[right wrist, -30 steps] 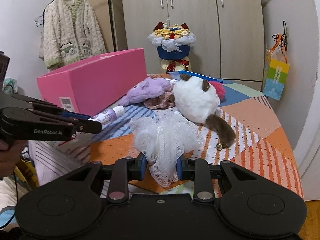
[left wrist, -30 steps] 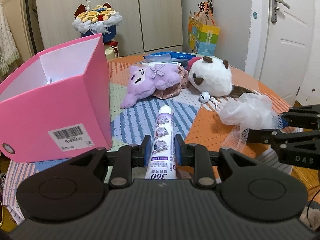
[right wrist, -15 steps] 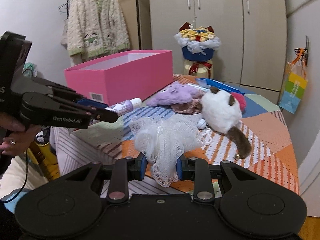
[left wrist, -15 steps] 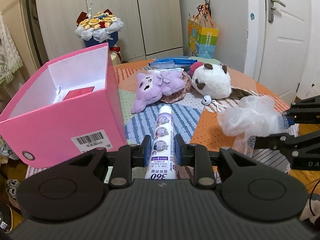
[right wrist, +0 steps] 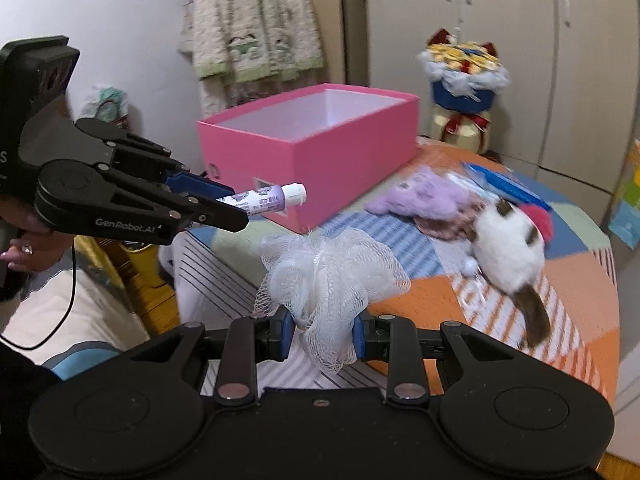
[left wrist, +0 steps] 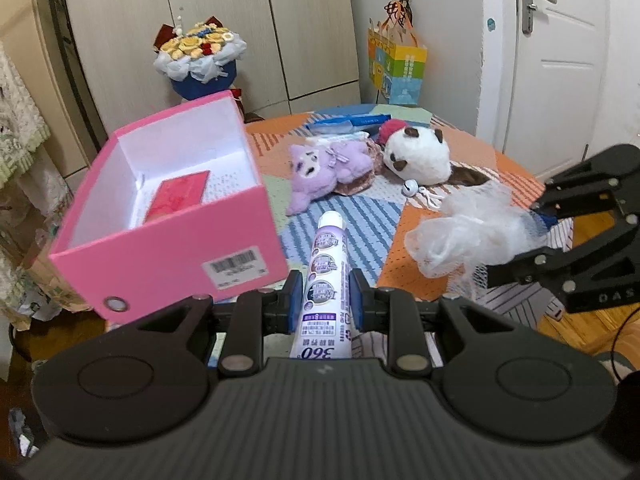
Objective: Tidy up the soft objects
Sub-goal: 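Carry the tube and puff into the pink box and release both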
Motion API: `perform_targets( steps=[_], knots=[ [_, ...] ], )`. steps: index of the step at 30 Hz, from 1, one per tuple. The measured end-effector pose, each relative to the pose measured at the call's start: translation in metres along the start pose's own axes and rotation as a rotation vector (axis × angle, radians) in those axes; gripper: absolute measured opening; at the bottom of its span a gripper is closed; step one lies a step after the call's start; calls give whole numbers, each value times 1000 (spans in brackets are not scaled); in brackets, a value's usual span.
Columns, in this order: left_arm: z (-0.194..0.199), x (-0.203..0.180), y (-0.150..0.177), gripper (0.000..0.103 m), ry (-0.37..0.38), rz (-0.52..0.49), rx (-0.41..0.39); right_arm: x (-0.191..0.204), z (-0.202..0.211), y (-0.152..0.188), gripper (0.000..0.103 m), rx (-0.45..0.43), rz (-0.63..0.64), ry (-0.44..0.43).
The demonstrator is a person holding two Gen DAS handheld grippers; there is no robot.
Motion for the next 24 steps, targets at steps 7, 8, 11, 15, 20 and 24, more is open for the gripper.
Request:
perform_targets(
  steps=[7,8,11,15,20,24],
  knots=[
    [27,23,-28,23,-77,2,-61,16,-7,-42,33,-82,58,-44],
    [28,27,-33,23,-96,-2,-78,18,-10,-50,33,-104,66,-46],
    [29,36,-49,23,-141,-27,-119,18,-19,-70,33,-154,83,-45],
    [25,48,-70,23,-183,-60,-167,15,-39,-93,33,-180,84,-62],
    [9,65,-90,23,-196,-68,-180,8,-68,-117,33,-173,78,-80],
    [-12,84,-99,23,-211,-32,-173,1,-94,-133,32,-173,66,-100]
  ],
)
Point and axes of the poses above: each gripper's, at about its wrist camera, not at the fingertips, and z roughly against the way its jaws point, x to its left, y to its underside, the point moved 3 cm from there along -z, roughly the way its jaws point, and after that the axes turned 14 degrees about -x, right-handed, at the moved point
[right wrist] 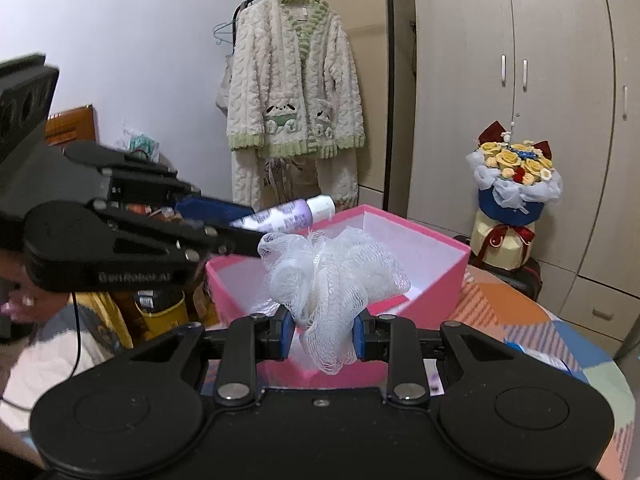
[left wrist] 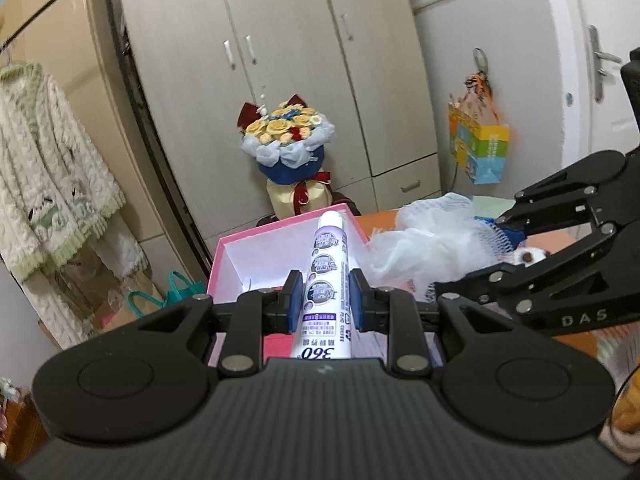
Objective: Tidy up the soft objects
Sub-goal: 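Carry the tube and puff into the pink box and release both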
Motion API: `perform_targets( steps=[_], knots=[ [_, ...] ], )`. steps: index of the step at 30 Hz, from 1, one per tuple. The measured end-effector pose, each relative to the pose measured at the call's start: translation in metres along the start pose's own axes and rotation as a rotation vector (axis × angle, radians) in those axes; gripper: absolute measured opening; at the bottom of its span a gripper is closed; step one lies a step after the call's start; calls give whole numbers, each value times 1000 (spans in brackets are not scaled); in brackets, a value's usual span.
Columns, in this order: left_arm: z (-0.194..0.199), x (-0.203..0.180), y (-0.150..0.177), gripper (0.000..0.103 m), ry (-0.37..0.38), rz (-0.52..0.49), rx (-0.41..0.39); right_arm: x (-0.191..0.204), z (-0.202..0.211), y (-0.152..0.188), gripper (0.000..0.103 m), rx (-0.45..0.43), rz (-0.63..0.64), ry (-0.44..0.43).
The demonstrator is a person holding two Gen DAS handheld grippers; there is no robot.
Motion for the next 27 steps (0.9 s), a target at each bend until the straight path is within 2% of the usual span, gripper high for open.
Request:
perform_targets(
  steps=[8,11,14,24,27],
  knots=[
    [-66,29,10,23,-55,48,46,-37,-66,-1,33,20,-68,-19],
    [-92,38,18,23,-68,54,74,-50,-90,3,33,57,-79,-45],
    [-119,46,28,23,-81,62,116,-62,-117,8,33,116,-47,-24],
    [-186,60,57,23,-75,69,293,-70,-186,35,33,317,80,-61],
    [-190,62,61,23,-61,91,312,-65,-191,40,34,313,163,-30]
  ],
)
Point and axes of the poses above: each gripper's, at about its wrist camera, not at the fingertips, and z roughly against the way its jaws point, x to its left, y to its underside, the point moved 3 cm from there along -z, roughly the way its jaws point, and after that the axes turned 14 degrees about -x, right-handed, at the moved point
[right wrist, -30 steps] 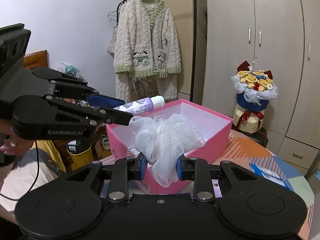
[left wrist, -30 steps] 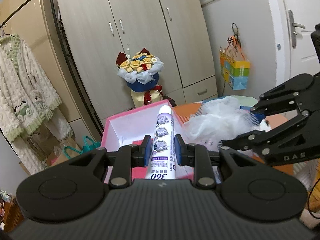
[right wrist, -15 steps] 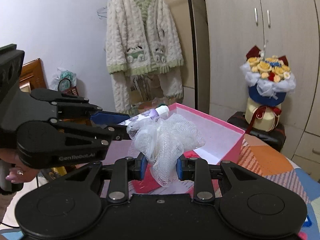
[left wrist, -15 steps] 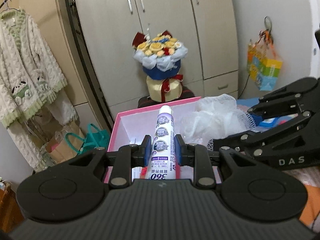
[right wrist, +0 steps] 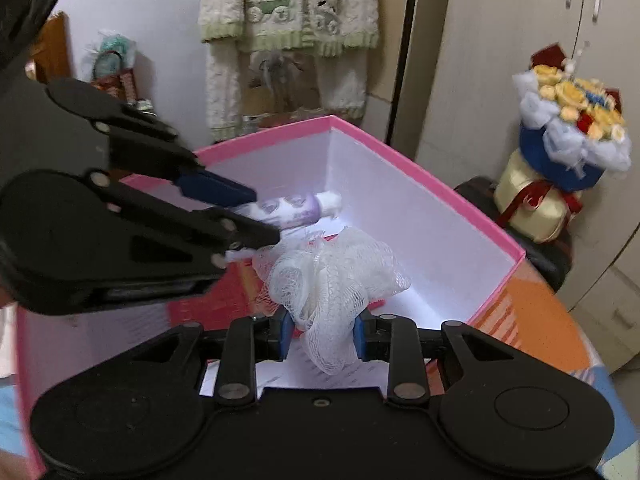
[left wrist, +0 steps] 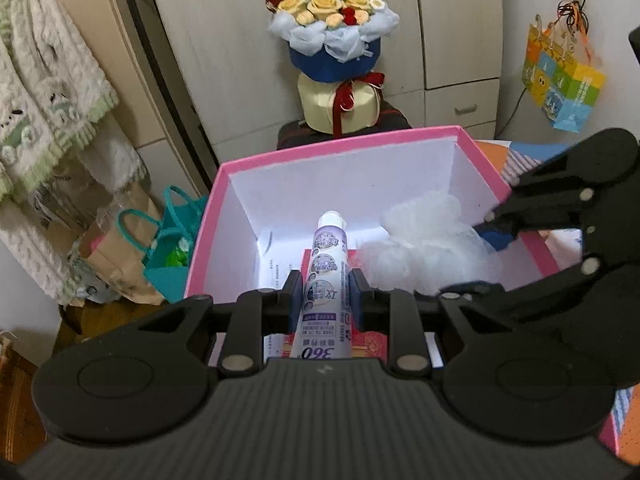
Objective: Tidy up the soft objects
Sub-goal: 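Carry the tube and puff into the pink box and release both, then withdraw both grippers from the box toward the plush toys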
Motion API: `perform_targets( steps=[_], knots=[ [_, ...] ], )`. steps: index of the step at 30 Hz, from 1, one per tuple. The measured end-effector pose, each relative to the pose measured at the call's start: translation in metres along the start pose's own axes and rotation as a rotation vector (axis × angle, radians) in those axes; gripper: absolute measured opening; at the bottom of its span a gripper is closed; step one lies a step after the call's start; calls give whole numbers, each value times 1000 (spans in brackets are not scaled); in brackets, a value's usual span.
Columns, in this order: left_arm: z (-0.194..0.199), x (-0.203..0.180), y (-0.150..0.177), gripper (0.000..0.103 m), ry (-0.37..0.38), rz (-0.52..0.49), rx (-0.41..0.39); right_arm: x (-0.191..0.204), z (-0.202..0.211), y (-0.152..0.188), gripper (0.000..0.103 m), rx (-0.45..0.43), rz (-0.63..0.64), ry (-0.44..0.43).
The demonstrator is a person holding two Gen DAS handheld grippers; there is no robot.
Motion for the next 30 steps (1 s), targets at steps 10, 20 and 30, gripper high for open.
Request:
perform_targets(
  steps=[10,20,30],
  knots=[
    [-31,5,3,23,12,100,125,-1,-22,-8,50,86,86,53],
    [-9,13,-3,51,-2,98,92,-7,17,-18,64,-29,10,6],
    [84,3,-15,65,44,-57,32,20,97,-40,72,-110,-37,-82]
  ],
)
Point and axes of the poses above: each gripper's, at about its wrist camera, not at the fingertips, and z roughly against the way its jaws point, x to its left, y to its underside, the point moved 3 cm from there along -z, roughly the way its jaws point, and after that the axes turned 14 degrees about -x, right-handed, at the moved point
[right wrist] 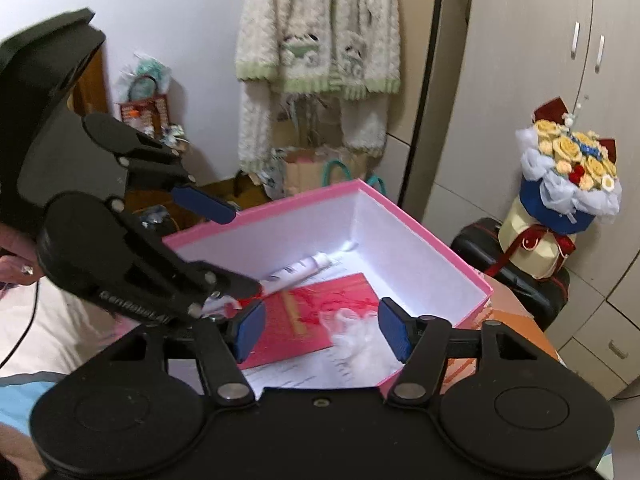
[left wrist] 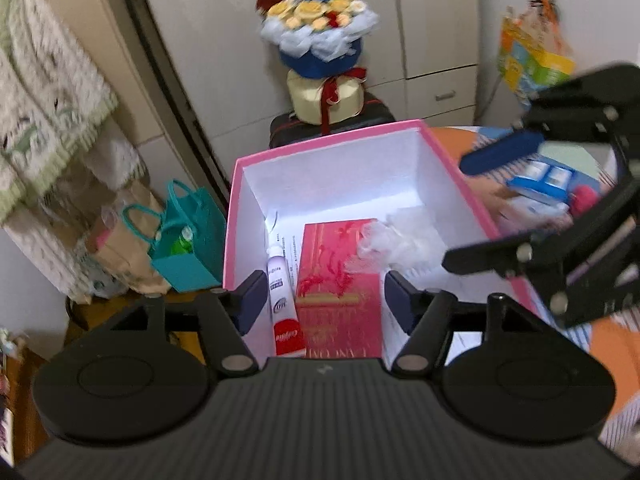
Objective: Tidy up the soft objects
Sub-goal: 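Withdraw both grippers from the box toward the plush toys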
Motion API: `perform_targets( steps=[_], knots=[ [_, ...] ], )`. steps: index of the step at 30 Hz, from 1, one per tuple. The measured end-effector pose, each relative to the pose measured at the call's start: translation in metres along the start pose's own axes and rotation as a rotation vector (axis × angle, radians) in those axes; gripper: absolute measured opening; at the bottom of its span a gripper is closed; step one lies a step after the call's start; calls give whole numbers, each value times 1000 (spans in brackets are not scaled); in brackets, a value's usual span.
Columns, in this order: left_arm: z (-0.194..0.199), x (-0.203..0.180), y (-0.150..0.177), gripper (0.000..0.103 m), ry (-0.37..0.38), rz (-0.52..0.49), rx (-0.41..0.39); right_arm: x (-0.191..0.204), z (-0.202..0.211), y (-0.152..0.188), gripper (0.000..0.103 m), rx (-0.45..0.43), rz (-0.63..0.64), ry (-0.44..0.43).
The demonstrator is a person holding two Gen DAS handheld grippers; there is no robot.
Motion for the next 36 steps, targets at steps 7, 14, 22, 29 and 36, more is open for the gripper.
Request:
perform_targets(
  steps=[7,14,22,29,36],
  knots=[
    [76,-23,-7,77,4,-103,-128,20,49,-4,78,11,-26,17],
    [135,-44,-6,86,22,-159,-227,38,114,2,85,-30,-58,-9],
    [177,-91,16,100,82,-231,-357,58,175,42,86,-54,-66,92],
    [174,-141,40,100,240,-232,-327,65,216,94,86,-91,-95,222],
    [147,-178,55,100,355,-250,-285,61,227,151,86,-118,-98,351]
  ],
)
Point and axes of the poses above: each gripper's, at about its wrist camera, not at the fingertips, and z roughly against the way its jaws point, x to its left, y to its underside, the point moved 3 cm from there along -z, roughly the way its jaws point, and after that the axes turned 14 degrees about -x, right-handed, at the moved point
